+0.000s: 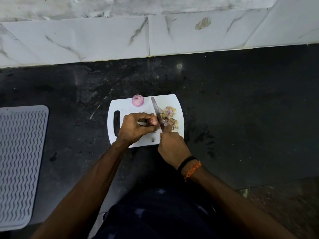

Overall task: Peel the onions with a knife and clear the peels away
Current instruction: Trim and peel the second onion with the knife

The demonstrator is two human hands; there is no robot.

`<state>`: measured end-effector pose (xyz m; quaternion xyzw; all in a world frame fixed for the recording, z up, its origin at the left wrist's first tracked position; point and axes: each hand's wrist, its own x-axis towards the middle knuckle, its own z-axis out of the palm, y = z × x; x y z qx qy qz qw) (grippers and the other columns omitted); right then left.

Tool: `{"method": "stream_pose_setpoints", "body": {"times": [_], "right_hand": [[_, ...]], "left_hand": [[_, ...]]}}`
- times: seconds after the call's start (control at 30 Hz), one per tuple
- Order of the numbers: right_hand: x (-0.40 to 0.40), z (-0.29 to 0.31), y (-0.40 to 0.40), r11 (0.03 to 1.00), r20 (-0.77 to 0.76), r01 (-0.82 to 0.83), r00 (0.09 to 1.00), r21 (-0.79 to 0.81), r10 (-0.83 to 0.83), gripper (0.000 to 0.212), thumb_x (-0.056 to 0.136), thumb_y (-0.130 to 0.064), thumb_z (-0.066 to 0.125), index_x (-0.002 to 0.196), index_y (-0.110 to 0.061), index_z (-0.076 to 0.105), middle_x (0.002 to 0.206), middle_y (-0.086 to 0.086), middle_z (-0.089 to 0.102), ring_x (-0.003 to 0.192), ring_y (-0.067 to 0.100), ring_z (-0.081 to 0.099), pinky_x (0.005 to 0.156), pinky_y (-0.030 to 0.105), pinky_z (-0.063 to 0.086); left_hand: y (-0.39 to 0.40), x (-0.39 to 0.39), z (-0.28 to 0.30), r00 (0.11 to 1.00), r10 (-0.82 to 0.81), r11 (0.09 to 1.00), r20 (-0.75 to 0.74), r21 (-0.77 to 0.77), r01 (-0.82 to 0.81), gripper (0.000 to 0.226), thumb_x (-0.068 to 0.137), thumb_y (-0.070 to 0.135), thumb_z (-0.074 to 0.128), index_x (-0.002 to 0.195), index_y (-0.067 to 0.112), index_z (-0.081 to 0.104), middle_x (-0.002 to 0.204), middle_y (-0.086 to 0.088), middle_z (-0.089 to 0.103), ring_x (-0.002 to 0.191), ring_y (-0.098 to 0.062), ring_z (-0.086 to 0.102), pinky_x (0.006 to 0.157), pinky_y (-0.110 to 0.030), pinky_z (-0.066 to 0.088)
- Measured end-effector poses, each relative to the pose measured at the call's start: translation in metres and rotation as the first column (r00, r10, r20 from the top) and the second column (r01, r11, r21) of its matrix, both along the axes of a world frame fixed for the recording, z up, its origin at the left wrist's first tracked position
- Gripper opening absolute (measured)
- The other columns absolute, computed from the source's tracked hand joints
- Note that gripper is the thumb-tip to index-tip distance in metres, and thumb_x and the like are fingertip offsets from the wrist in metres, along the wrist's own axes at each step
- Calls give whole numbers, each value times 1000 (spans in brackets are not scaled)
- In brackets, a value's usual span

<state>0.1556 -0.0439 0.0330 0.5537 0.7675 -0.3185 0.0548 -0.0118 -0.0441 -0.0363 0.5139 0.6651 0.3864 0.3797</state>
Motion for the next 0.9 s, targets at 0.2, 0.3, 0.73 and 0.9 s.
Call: {"method": "stream_pose_setpoints", "body": {"times": [0.2, 0.3, 0.73, 0.9], "right_hand": [[-9, -1, 15, 999, -14, 4, 1000, -50, -5, 39, 96, -12, 51, 131, 1, 41, 123, 22, 60, 111, 41, 60, 91, 40, 45], [-5, -1, 8, 999, -2, 3, 1000, -32, -3, 43, 99, -15, 47, 139, 0, 36, 120, 21, 61, 109, 40, 61, 88, 40, 45], [-15, 0, 9, 999, -18, -13, 1000, 33, 13, 31, 98, -12, 44, 128, -1, 45, 117, 17, 62, 105, 37, 64, 88, 40, 48], [-16, -2, -1, 999, 16, -25, 1000, 46, 25, 43, 98, -12, 44, 138, 2, 37, 117, 19, 64, 106, 37, 64, 89, 41, 49]], "left_hand": [[-4, 5, 4, 999, -1, 1000, 46, 16, 0, 43, 68, 6, 90, 103, 26, 76, 92, 20, 75, 89, -5, 73, 82, -21, 56], [-6, 4, 1, 998, 26, 999, 61, 28, -28, 45, 67, 14, 91, 108, 23, 76, 99, 15, 75, 93, -7, 73, 86, -26, 58], [-2, 2, -8, 992, 123, 985, 44, 115, -127, 37, 66, -5, 89, 97, 3, 69, 109, -3, 69, 101, -16, 68, 84, -35, 61], [-4, 5, -12, 988, 153, 979, -18, 136, -149, 30, 66, 2, 90, 88, 8, 72, 100, -2, 69, 98, -18, 68, 80, -46, 60]]}}
